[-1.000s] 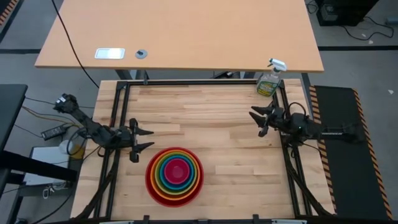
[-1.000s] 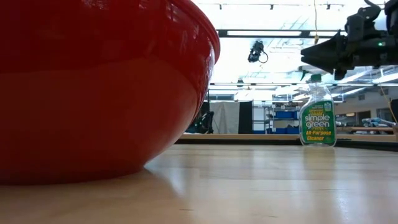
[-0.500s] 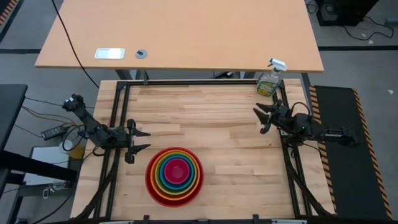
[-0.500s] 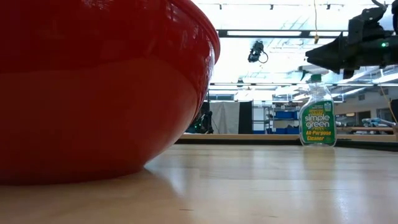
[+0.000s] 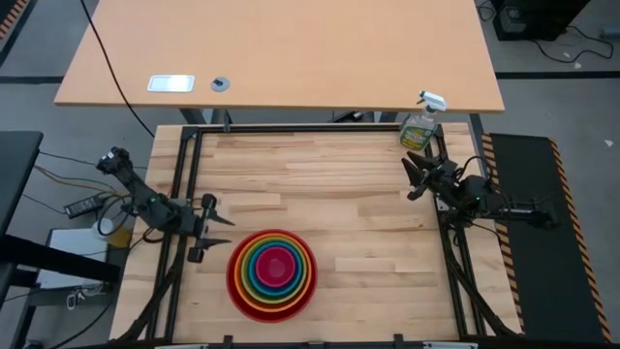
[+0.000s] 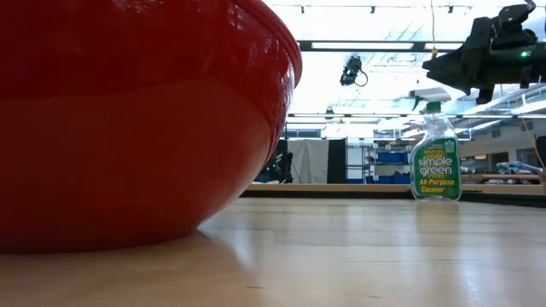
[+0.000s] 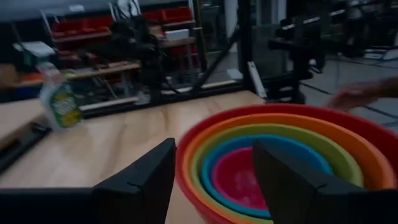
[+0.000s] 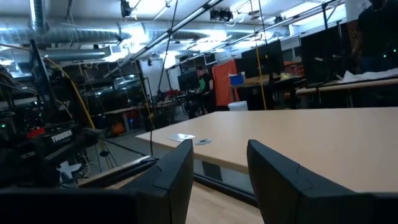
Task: Nest bowls inside each other
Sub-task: Return to Home Position
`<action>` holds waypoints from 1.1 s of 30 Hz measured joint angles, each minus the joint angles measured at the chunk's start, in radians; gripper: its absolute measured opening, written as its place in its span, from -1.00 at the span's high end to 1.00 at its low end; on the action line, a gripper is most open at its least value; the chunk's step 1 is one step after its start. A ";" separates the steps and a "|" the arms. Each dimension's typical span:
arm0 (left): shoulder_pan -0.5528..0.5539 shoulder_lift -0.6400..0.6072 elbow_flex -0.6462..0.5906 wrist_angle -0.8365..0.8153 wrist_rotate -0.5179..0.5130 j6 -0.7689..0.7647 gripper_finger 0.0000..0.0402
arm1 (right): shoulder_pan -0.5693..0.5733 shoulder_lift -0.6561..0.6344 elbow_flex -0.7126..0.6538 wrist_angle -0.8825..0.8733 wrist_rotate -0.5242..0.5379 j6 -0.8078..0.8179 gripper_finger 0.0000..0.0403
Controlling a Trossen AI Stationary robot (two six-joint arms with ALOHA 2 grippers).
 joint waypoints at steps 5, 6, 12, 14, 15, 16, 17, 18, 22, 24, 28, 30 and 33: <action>0.082 -0.044 0.000 0.029 0.047 0.079 0.07 | 0.000 0.000 0.000 0.000 -0.002 0.000 0.22; 0.103 -0.061 0.000 0.031 0.061 0.093 0.10 | 0.000 0.000 0.000 0.000 -0.002 0.000 0.22; 0.238 -0.093 0.000 0.042 0.171 0.114 0.22 | 0.000 0.000 0.000 0.000 -0.002 0.000 0.22; 0.281 -0.093 0.000 0.044 0.225 0.090 0.23 | 0.000 0.000 0.000 0.000 -0.002 0.000 0.22; 0.300 -0.093 0.000 0.044 0.253 0.073 0.23 | 0.000 0.000 0.000 0.000 -0.002 0.000 0.22; 0.317 -0.092 0.000 0.042 0.282 0.057 0.23 | 0.000 0.000 0.000 0.000 -0.003 0.000 0.22; 0.331 -0.091 0.001 0.042 0.301 0.042 0.23 | 0.000 0.000 0.000 -0.001 -0.002 0.000 0.22; 0.344 -0.090 0.000 0.042 0.307 0.030 0.23 | 0.000 0.000 0.000 0.000 -0.003 0.000 0.22; 0.376 -0.090 0.000 0.042 0.255 -0.041 0.23 | 0.000 0.000 0.000 0.000 -0.003 0.000 0.22; 0.386 -0.090 0.000 0.041 0.241 -0.062 0.23 | 0.000 0.000 0.000 -0.001 -0.003 0.000 0.22; 0.390 -0.090 0.001 0.041 0.241 -0.065 0.23 | 0.000 0.000 0.000 0.000 -0.003 0.000 0.22; 0.390 -0.090 0.000 0.041 0.241 -0.066 0.23 | 0.000 0.000 0.000 -0.001 -0.003 0.000 0.22; 0.390 -0.090 0.000 0.041 0.241 -0.066 0.23 | 0.000 0.000 0.000 0.000 -0.003 0.000 0.22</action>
